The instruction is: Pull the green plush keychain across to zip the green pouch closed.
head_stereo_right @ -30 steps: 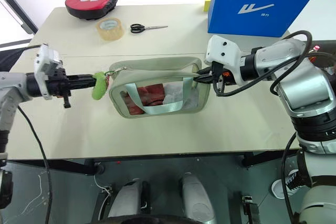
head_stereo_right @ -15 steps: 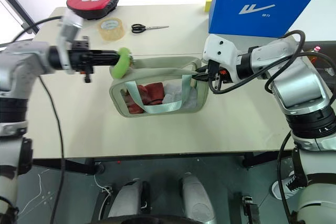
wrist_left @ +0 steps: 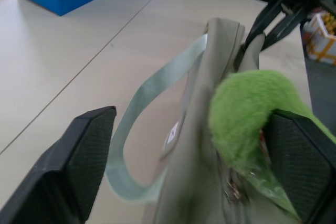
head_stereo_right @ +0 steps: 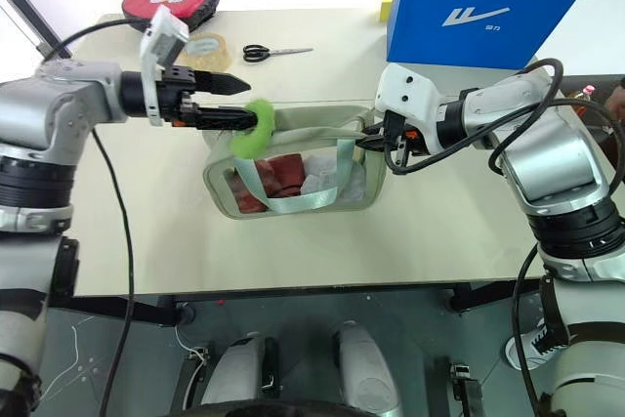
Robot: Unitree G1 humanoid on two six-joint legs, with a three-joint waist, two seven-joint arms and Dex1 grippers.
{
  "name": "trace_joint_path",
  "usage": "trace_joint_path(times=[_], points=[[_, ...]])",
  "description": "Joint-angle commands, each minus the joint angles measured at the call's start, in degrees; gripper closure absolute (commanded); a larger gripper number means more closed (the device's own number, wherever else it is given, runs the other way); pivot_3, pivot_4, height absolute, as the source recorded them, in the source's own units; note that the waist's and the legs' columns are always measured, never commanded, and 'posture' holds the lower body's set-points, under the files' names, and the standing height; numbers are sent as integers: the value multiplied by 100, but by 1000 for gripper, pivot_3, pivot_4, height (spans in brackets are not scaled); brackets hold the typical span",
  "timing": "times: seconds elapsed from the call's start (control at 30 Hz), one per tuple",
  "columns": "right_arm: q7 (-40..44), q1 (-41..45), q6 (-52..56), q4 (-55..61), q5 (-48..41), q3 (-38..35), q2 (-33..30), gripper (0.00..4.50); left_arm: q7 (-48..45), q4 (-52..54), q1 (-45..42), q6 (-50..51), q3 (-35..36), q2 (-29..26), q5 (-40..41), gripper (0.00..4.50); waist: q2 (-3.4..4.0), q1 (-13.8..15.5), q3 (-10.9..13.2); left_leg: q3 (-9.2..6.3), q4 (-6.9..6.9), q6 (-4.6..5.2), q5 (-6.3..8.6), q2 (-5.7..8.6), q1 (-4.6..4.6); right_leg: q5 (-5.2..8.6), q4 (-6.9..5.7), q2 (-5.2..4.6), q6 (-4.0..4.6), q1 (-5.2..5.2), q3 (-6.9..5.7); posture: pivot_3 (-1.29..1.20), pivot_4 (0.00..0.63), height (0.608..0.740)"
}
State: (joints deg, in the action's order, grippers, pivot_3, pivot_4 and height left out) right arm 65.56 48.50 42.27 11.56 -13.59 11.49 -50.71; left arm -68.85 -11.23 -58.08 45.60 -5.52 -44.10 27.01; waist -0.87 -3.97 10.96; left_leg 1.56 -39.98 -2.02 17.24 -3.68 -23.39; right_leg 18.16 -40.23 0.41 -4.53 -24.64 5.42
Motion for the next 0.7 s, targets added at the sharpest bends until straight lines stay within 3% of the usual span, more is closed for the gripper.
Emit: trace_joint_path(times=[0.03, 0.3, 0.47, 0.7], points=[[-76, 29, 11, 116, -9, -72, 17, 4500, -291, -128, -54, -367, 180, -381, -167, 26, 0, 6, 0, 1, 0, 0, 0, 0, 0, 0, 0, 0, 0, 0, 0, 0, 150, 737], [-92, 53, -64, 41, 30, -17, 54, 4500, -665, -196, 35, -694, 438, -792, -135, 26, 0, 3, 0, 3, -1, 0, 0, 1, -1, 0, 0, 0, 0, 0, -1, 0, 150, 737], [-71, 21, -76, 66, 16, -24, 54, 4500, -1152, 1273, 1484, -720, 1088, -1059, 590, 26, 2, -5, -1, 7, 7, 0, 0, -6, 3, 0, 1, -3, 0, -3, 6, 0, 150, 737], [-38, 20, -89, 59, 27, -18, 43, 4500, -869, 2005, 2647, -1049, 1256, -1150, 465, 26, 0, 10, -1, 4, -4, -1, -1, -2, 3, 0, -3, -3, 1, 5, 1, 0, 150, 737]])
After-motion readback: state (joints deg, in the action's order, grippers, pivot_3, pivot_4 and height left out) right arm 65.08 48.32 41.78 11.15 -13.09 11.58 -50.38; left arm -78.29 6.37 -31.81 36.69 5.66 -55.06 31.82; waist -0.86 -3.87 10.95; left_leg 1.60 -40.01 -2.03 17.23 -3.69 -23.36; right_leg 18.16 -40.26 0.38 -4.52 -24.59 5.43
